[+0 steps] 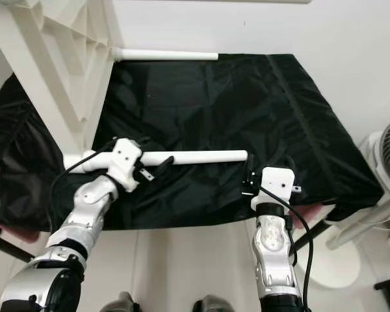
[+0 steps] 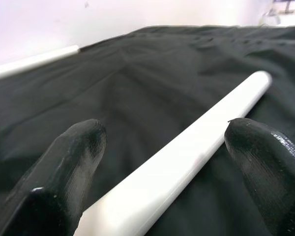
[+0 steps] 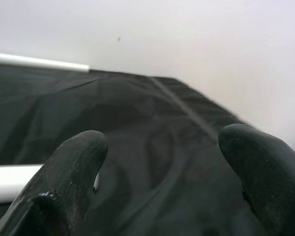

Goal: Building children table

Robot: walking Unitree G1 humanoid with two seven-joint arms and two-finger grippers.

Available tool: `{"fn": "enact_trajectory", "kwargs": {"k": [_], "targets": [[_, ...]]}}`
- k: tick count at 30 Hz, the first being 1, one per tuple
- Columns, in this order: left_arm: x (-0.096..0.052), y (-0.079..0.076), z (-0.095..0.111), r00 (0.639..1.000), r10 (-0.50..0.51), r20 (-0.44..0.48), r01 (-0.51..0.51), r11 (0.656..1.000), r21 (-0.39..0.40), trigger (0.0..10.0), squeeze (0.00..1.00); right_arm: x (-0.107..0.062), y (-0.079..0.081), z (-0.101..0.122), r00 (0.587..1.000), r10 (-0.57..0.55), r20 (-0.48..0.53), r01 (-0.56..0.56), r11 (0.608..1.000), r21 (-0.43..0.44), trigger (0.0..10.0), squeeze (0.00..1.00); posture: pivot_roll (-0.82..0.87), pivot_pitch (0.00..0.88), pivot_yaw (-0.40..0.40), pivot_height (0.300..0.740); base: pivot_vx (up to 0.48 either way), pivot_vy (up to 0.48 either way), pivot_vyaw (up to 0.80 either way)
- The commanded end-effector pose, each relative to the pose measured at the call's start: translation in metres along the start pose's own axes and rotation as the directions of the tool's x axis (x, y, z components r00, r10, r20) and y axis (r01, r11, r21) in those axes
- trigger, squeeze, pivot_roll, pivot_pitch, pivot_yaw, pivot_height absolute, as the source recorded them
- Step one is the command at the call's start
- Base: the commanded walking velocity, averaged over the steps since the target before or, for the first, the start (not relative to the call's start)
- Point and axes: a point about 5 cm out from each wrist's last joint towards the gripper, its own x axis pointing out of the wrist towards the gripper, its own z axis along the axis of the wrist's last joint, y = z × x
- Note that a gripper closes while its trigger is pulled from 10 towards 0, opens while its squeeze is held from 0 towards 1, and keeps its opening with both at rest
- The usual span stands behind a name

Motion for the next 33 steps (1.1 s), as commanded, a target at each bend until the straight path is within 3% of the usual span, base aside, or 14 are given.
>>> {"fn": "enact_trajectory", "kwargs": {"k": [1, 10, 25, 33], "targets": [[-0.0069, 0.0201, -0.004, 0.946, 0.324, -0.026, -0.324, 0.946, 0.005, 10.0, 0.0, -0.0011, 0.0015, -0.0012, 1.0, 0.001, -0.003, -0.001, 1.0, 0.006, 10.0, 0.0, 0.01, 0.0, 0.006, 0.74, 0.0, -0.368, 0.0], [-0.0065, 0.0202, -0.0039, 0.94, 0.339, -0.021, -0.34, 0.94, -0.026, 10.0, 0.0, -0.0006, 0.0014, -0.0013, 1.0, 0.004, -0.003, -0.004, 1.0, 0.005, 10.0, 0.0, 0.01, 0.0, 0.005, 0.74, 0.0, -0.163, 0.0], [-0.0053, 0.0214, -0.0042, 0.915, 0.401, -0.033, -0.401, 0.916, 0.007, 10.0, 0.0, 0.0019, 0.0011, 0.0002, 1.0, 0.014, 0.005, -0.014, 1.0, -0.006, 10.0, 0.0, 0.01, 0.0, 0.004, 0.74, 0.0, 0.0, 0.0], [-0.0059, 0.0232, -0.0043, 0.914, 0.403, -0.042, -0.405, 0.913, -0.043, 10.0, 0.0, 0.0027, 0.0007, 0.0016, 1.0, 0.011, 0.011, -0.011, 1.0, -0.015, 10.0, 0.0, 0.01, 0.0, 0.006, 0.74, 0.0, 0.0, 0.0]]}}
